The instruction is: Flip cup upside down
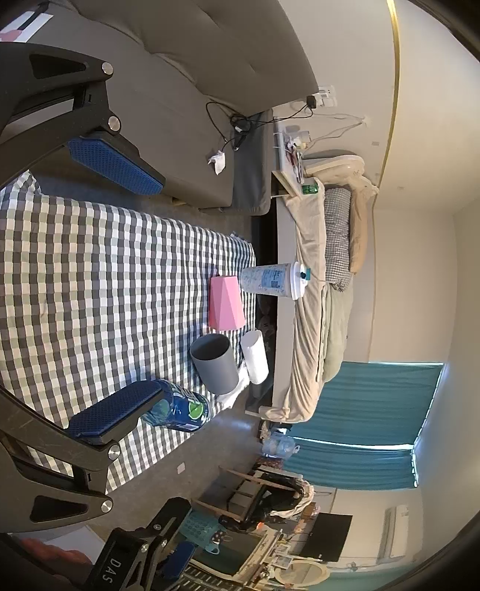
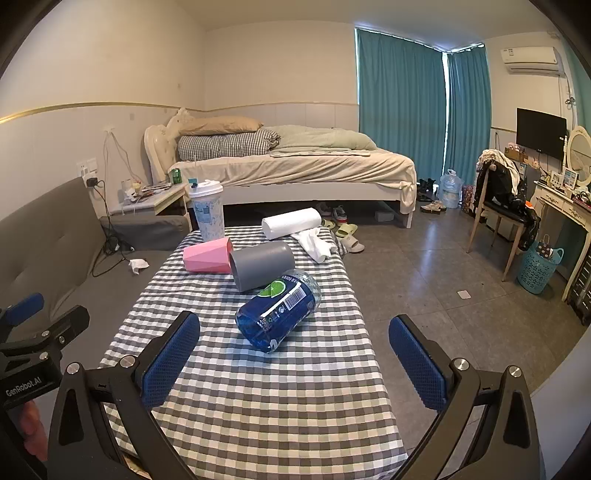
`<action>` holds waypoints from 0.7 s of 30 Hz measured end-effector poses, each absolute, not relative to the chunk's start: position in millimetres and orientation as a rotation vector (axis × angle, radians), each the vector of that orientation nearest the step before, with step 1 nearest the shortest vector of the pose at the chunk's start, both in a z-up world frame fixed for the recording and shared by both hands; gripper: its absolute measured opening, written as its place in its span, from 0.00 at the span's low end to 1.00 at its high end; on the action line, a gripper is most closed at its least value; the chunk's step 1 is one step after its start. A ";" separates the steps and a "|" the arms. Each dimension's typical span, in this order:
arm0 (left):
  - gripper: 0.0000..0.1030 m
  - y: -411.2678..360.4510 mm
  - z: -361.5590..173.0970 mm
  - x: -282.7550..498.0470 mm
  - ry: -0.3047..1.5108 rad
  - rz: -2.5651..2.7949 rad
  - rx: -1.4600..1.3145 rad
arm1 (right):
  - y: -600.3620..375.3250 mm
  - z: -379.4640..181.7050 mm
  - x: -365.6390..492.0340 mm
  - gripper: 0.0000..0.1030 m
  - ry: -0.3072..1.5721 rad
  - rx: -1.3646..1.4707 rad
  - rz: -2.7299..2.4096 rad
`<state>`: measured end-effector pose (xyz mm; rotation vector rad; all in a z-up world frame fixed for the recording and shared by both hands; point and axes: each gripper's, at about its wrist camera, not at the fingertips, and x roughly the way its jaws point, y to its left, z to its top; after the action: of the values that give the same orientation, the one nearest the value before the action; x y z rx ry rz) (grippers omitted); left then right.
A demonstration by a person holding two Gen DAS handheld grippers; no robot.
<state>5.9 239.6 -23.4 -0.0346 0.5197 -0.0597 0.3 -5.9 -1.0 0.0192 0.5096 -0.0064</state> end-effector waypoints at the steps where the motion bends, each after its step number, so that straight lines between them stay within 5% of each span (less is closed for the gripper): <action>1: 1.00 239.9 -23.8 6.5 0.521 -0.060 -0.034 | -6.1 -1.0 0.4 1.00 0.509 0.020 -0.006; 21: 1.00 237.4 -30.1 5.9 0.527 -0.067 -0.023 | -5.9 -1.8 1.7 1.00 0.517 0.020 -0.008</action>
<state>5.9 237.4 -30.1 -0.0225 0.5272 -0.0669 1.7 -5.9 -1.8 0.0197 0.5172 -0.0077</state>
